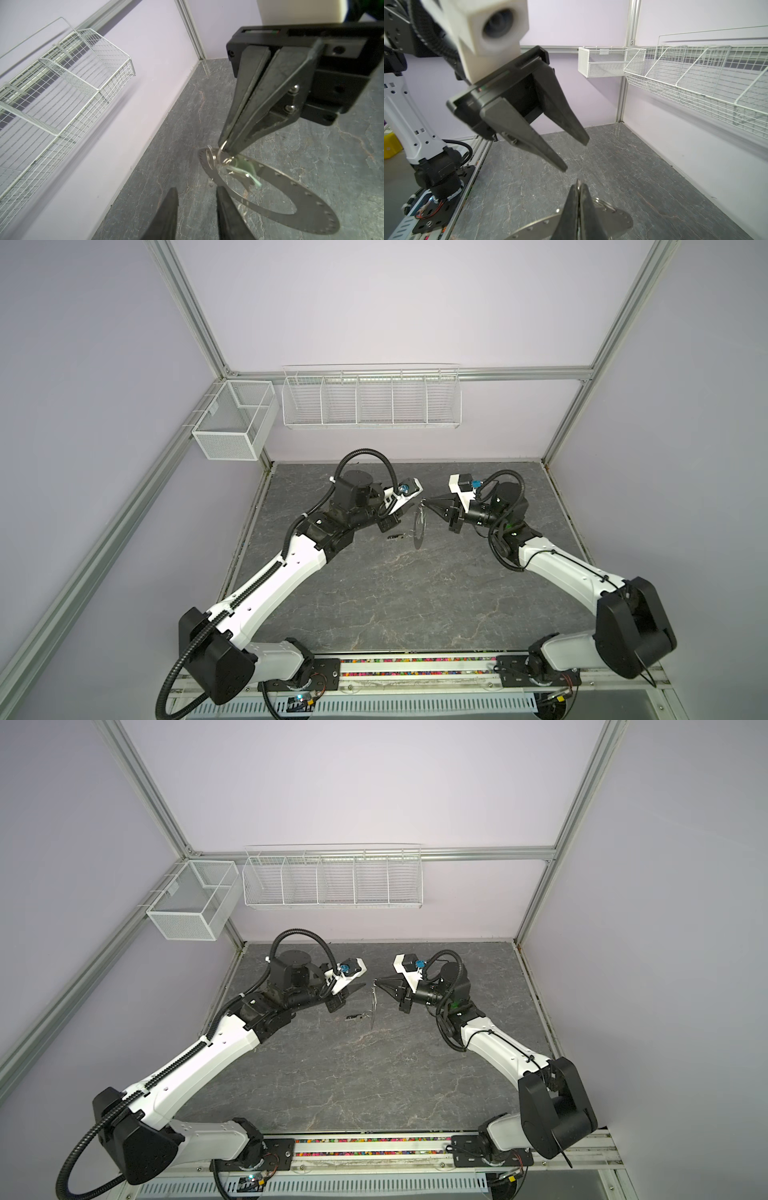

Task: Attach keys to a key ring
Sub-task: Insert the key into the keyring.

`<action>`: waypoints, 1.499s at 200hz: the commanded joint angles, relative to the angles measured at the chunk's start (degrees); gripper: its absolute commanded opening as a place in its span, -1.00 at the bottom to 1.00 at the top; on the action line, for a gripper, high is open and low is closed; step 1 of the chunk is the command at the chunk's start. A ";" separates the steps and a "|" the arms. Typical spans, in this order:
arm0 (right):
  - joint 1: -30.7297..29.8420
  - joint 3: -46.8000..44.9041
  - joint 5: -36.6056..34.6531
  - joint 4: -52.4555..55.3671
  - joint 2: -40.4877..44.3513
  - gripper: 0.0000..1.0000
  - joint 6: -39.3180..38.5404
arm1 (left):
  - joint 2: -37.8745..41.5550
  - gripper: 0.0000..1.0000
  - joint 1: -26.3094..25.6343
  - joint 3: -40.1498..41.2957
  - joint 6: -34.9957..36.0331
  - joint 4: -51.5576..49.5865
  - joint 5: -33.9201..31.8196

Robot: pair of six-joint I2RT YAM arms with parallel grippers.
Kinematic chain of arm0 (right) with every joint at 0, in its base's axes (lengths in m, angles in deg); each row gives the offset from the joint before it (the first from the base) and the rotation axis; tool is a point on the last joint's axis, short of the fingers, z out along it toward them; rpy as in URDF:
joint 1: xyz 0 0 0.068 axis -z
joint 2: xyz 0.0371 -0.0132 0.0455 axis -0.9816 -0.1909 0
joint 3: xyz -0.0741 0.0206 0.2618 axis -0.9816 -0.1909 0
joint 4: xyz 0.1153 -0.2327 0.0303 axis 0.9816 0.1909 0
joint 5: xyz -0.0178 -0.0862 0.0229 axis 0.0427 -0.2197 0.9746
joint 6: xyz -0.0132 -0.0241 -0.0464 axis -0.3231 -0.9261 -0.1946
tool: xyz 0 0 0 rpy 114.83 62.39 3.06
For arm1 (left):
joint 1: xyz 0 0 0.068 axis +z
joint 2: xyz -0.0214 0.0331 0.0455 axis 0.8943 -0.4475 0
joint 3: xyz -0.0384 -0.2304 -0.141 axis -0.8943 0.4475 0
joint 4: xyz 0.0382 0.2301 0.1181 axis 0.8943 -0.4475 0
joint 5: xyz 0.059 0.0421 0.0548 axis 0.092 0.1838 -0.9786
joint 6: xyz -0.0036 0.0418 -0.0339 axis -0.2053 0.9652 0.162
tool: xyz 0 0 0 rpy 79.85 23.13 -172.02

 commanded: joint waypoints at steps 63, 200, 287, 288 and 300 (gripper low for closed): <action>0.41 1.60 9.39 -4.47 -0.02 -0.86 -1.61 | -2.75 -0.39 1.59 -0.82 -0.40 -1.73 20.26; 0.25 1.64 11.30 -0.36 0.96 -0.85 -4.73 | -4.59 -0.89 1.64 -1.62 -1.23 -1.21 20.97; -0.03 1.07 -9.18 26.12 11.42 -0.32 -31.44 | -10.46 -1.00 -2.60 -20.31 2.18 -28.11 2.92; -0.08 0.89 -9.35 26.03 11.60 -0.32 -31.62 | -10.61 -1.00 -2.68 -20.67 2.19 -28.58 2.50; -0.56 -0.36 -11.11 25.10 13.00 -0.31 -33.19 | -12.98 -1.00 -4.16 -24.47 2.36 -33.72 0.64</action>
